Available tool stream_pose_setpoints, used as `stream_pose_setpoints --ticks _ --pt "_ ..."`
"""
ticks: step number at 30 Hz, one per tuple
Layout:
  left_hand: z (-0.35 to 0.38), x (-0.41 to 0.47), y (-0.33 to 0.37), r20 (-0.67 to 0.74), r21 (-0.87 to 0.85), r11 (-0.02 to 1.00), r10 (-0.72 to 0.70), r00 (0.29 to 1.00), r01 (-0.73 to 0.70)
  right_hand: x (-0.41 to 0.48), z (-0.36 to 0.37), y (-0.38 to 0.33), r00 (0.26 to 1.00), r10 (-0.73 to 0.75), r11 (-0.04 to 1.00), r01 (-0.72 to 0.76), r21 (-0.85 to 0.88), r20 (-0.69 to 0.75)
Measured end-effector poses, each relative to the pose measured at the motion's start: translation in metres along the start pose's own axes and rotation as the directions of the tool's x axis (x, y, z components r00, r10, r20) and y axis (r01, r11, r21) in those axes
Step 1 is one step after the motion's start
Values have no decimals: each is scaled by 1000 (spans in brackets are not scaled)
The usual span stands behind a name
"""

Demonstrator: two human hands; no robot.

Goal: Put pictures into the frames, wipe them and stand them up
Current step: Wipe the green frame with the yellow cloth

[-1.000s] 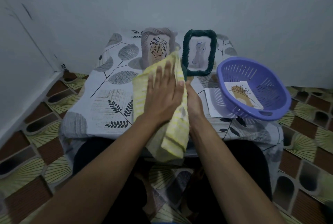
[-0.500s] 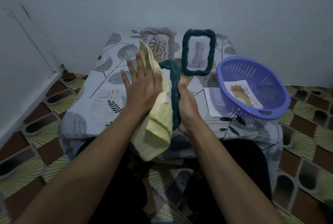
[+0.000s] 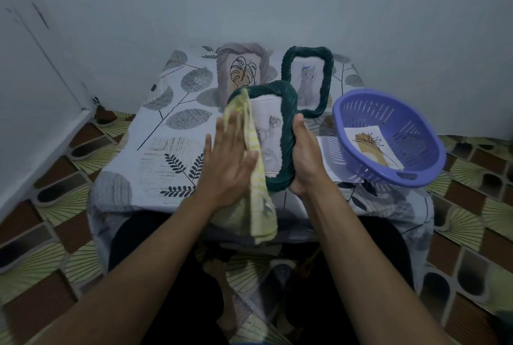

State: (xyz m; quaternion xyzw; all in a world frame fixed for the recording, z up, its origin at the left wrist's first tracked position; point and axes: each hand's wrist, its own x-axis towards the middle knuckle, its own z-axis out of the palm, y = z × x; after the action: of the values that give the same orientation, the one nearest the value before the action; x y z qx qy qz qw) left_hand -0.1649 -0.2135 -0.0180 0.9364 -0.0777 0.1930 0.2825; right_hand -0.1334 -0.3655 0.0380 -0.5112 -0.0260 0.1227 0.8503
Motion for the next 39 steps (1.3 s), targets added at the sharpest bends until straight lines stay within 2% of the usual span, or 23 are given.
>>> stream_pose_setpoints --ticks 3,5,12,15,17,20,22,24,26,27,29,31,33,36,38,39 --pt "-17 26 -6 -89 -203 977 -79 993 59 -8 2 4 1000 18 1000 -18 -4 17" --pt "-32 43 -6 -102 -256 963 -115 988 86 -13 3 7 999 41 999 -40 -37 35" --pt "-55 54 3 -186 11 997 -73 980 76 -8 -1 -8 971 219 967 -202 -157 99" --pt "-53 52 -2 -168 -1 988 -150 974 152 -3 -5 -11 943 327 942 -320 -96 67" --pt "-51 50 -5 -177 -42 979 -206 962 202 1 -10 -9 939 342 940 -341 -21 45" --pt "-49 48 -16 -240 -72 939 -343 908 335 -1 -15 -5 961 277 950 -273 149 -3" --pt "-47 47 -23 -292 -126 889 -457 840 440 -3 -13 5 976 214 951 -198 238 -41" --pt "-42 44 -26 -343 -191 845 -535 772 500 -5 -5 18 979 182 955 -151 257 -98" --pt "-38 38 -21 -369 -214 822 -568 735 528 -8 4 25 974 159 966 -119 231 -161" --pt "-36 36 -17 -378 -202 825 -563 735 529 -6 5 29 967 130 976 -86 200 -221" --pt "-33 33 -8 -376 -103 863 -494 784 494 -4 7 30 941 54 996 -26 86 -334" --pt "-25 30 -2 -298 70 886 -420 857 459 -2 10 28 948 -16 1000 10 -23 -317" --pt "-13 26 7 -193 165 903 -364 911 396 0 14 26 957 -47 995 19 -102 -285" --pt "6 14 25 -64 178 976 -119 991 128 -2 15 24 966 -68 978 15 -209 -248" --pt "12 6 27 -16 180 982 61 998 -57 -1 12 25 973 -69 969 12 -248 -222" --pt "11 6 23 -9 190 976 107 994 -104 -1 12 25 976 -66 970 14 -245 -205"
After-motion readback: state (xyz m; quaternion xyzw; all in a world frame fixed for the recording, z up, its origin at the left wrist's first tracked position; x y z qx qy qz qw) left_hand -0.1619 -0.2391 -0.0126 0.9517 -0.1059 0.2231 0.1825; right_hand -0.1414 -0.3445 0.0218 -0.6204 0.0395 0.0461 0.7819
